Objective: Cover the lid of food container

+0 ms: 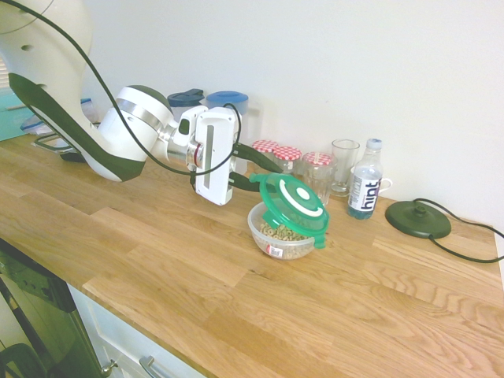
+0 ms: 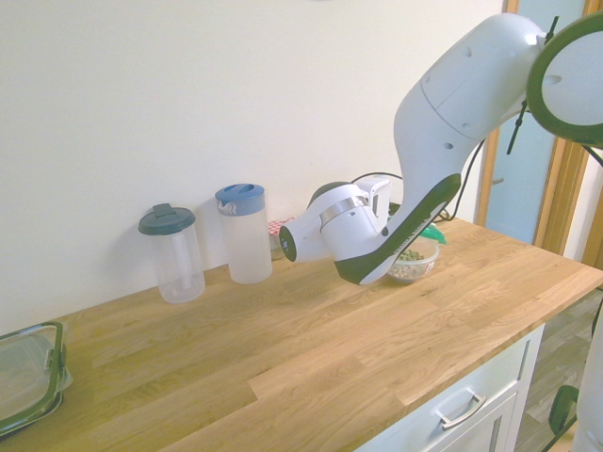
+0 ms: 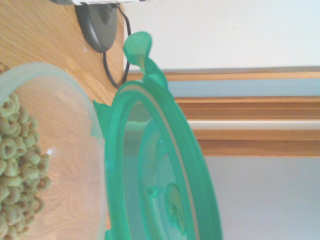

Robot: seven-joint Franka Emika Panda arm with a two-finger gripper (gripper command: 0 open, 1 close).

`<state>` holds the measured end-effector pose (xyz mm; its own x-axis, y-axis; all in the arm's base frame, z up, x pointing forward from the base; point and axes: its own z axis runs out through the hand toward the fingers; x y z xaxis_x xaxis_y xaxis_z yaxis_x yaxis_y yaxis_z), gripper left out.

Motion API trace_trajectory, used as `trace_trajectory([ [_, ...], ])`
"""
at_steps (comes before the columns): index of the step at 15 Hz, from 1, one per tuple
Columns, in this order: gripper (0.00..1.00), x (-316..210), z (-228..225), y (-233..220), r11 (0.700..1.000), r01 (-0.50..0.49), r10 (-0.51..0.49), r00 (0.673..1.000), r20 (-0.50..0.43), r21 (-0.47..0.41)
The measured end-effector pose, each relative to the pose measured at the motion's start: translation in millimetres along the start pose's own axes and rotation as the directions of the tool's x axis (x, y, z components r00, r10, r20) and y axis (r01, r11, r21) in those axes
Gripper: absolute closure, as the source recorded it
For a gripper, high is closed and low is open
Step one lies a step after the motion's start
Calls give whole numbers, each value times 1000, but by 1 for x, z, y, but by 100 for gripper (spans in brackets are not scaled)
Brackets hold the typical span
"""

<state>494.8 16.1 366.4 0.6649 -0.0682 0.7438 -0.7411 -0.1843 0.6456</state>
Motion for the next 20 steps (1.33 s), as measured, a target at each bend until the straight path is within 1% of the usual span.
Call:
trace_trajectory([
  [3, 0, 6, -19, 4, 994, 4, -11, 998, 65, 106],
  [5, 0, 7, -27, 8, 989, 11, -27, 994, 109, 151],
  [7, 0, 4, -32, 7, 981, 17, -52, 983, 177, 194],
  [9, 0, 2, -42, 5, 962, 13, -92, 956, 279, 273],
  [11, 0, 11, -55, 13, 933, -12, -129, 923, 362, 361],
  [13, 0, 37, -72, 37, 890, -54, -167, 886, 433, 453],
  [15, 0, 62, -83, 68, 836, -119, -197, 846, 495, 536],
  [17, 0, 74, -79, 88, 775, -199, -220, 804, 552, 599],
  [20, 0, 74, -65, 108, 674, -322, -282, 721, 633, 665],
])
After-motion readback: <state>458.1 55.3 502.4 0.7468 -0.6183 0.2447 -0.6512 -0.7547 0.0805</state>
